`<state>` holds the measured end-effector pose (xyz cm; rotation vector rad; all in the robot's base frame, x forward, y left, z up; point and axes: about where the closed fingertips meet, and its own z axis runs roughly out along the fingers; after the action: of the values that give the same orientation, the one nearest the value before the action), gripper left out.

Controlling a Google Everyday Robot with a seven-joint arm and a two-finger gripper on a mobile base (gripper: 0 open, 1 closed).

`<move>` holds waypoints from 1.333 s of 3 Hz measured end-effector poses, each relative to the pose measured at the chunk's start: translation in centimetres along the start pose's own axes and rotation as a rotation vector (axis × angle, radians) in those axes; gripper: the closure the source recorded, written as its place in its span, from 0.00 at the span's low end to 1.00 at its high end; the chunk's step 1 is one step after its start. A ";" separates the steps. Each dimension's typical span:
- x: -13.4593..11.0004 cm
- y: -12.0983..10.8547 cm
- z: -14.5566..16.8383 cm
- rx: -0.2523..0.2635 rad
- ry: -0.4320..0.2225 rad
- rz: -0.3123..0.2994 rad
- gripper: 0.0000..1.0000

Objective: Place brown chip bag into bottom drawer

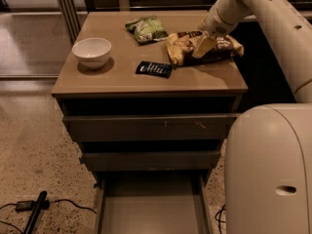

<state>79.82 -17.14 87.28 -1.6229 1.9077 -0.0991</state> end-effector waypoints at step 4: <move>0.0 0.0 0.0 0.000 0.000 0.000 1.00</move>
Offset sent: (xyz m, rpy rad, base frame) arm 0.0000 0.0000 0.0000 0.0000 0.0000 0.0000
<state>79.82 -17.13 87.27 -1.6233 1.9078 -0.0990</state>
